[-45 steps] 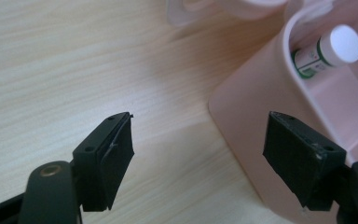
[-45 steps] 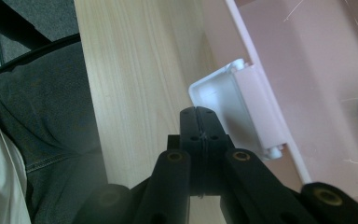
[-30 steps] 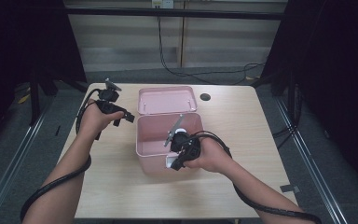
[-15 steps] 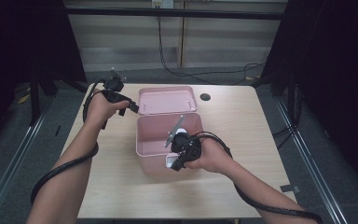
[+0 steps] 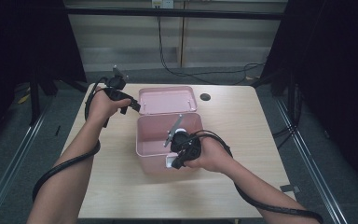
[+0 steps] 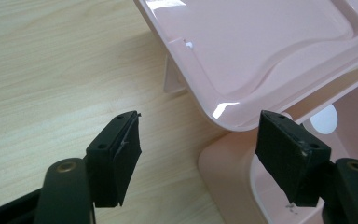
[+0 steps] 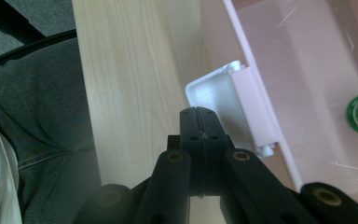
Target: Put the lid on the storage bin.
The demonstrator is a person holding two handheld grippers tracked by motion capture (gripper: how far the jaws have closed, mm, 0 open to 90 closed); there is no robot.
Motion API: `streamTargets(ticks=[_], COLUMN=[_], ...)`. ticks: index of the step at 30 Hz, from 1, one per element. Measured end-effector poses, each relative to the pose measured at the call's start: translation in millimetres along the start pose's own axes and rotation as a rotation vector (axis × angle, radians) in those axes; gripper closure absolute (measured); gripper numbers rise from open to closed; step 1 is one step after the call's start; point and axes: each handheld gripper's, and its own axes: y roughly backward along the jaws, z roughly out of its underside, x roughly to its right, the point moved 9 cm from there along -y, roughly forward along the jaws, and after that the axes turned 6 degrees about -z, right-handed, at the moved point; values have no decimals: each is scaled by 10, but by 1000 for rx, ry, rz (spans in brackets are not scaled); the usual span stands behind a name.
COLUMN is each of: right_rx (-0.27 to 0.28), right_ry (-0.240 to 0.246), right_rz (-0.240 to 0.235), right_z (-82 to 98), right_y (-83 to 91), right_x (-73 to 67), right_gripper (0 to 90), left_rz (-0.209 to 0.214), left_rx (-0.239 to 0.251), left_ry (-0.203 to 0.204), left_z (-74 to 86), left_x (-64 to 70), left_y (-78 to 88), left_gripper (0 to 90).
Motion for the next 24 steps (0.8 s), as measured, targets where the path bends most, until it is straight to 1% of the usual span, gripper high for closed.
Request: streamTargets(ticks=[1,2,3,4,6,8,11,12,13,14,15,16,17,19,20,21,22,23,24], right_rx=[-1,0,7,6,-2,-1,-13,-16,-19,-26,-28,-23,-23,-25,-24,-24,-20,-18,-16], right_ry=[-12,-13,-8,3,-9,12,15,26,30,45,45,54,47,62,61,61,56,62,61], right_rz=[3,3,11,16,25,30,36,36,41,49,56,57,55,37,43,44,42,39,40], right_z=[-4,-7,-19,-23,-29,-42,-42,-41,-41,-43,-51,-58,-59,-44,-42,-41,-39,-34,-33], right_y=[8,14,24,29,35,35,32,32,35,43,55,57,55,20,22,28,28,29,27], right_x=[-2,1,17,28,29,40,31,32,32,39,36,46,43,32,31,30,30,35,34], right_gripper=[900,900,900,900,900,900,900,900,900,900,900,900,900,900,900,900,900,900,900], left_rz=[0,0,1,2,2,3,2,1,1,3,5,0,4,1,3,0,-2,-7,-1], left_rx=[0,0,0,0,2,0,-3,-4,-4,-4,0,0,-1,0,1,6,2,7,9], left_ry=[-1,-13,-1,-1,1,-1,2,3,-10,2,4,5,9,14,9,15,7,15,13], left_z=[-1,-2,-3,-4,-9,-10,-14,-17,-25,-36,-46,-57,-63,-84,-92,-105,-115,-131,-143], left_x=[0,-6,4,6,8,7,11,8,-1,7,7,0,4,5,5,8,6,10,14], left_y=[0,3,4,6,11,12,10,10,13,18,17,18,18,17,17,12,9,4,6], left_gripper=[303,302,303,302,303,303,304,306,306,306,306,307,307,308,309,311,312,313,315])
